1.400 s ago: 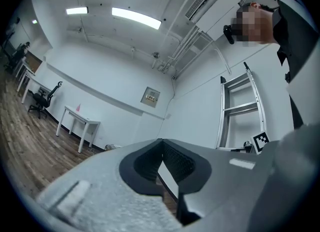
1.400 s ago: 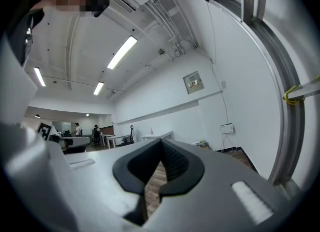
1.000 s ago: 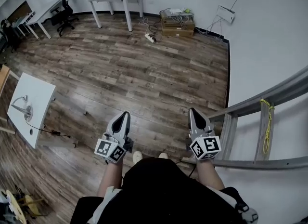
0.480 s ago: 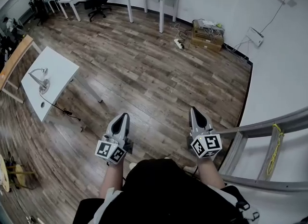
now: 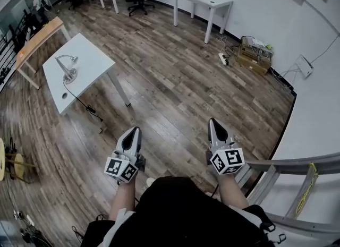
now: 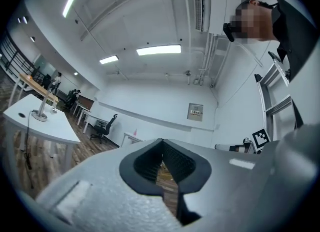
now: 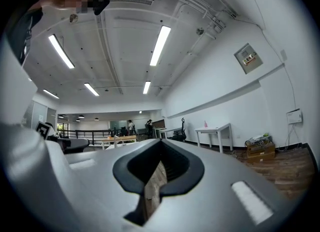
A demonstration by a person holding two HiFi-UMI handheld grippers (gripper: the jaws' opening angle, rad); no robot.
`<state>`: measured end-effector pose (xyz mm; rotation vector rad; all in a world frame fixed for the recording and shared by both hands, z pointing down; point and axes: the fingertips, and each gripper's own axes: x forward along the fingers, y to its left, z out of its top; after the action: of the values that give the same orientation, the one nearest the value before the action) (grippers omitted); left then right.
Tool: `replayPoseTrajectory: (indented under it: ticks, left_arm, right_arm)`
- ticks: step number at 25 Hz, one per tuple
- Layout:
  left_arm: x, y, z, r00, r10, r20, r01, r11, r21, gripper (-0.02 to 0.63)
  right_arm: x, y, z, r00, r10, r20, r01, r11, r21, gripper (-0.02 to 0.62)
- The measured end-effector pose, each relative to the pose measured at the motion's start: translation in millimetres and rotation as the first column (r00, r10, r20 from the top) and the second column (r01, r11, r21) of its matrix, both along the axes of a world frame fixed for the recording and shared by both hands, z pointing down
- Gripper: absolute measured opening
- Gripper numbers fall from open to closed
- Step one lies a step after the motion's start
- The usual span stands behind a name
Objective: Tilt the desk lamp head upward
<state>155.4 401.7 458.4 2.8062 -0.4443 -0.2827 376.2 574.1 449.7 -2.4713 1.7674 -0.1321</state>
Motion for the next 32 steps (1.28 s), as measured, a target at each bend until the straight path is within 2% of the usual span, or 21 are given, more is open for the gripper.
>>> replayPoseTrajectory:
  ticks: [7, 13, 18, 24, 29, 32]
  left_arm:
    - [-65, -30, 13, 0.987, -0.16, 0.002, 0.16, 0.987, -0.009, -0.002]
    - [-118, -56, 22, 0.949, -0.308, 0.068, 0.31, 0.951, -0.011, 0.0]
    - [-158, -70, 21, 0.93, -0.364, 0.043, 0.365, 0.931, -0.008, 0.0]
    - [-203, -81, 26, 0.907, -0.417, 0.062, 0.418, 0.909, 0.008, 0.0]
    - [-239, -82, 31, 0.883, -0.465, 0.058, 0.465, 0.885, 0.007, 0.0]
    - [-265, -85, 34, 0.863, -0.504, 0.042, 0.505, 0.863, -0.013, 0.0]
  right_arm:
    - [-37, -60, 6, 0.99, -0.139, 0.004, 0.139, 0.99, -0.011, 0.003]
    - [-85, -107, 0, 0.961, -0.276, -0.003, 0.276, 0.961, -0.02, 0.003]
    - [-116, -137, 2, 0.94, -0.341, -0.001, 0.34, 0.94, -0.019, 0.003]
    - [-159, -167, 0, 0.913, -0.407, 0.008, 0.407, 0.914, 0.003, 0.003]
    - [-199, -193, 5, 0.877, -0.481, 0.014, 0.481, 0.877, -0.011, 0.003]
    - [-223, -208, 8, 0.852, -0.524, 0.012, 0.524, 0.851, -0.033, 0.003]
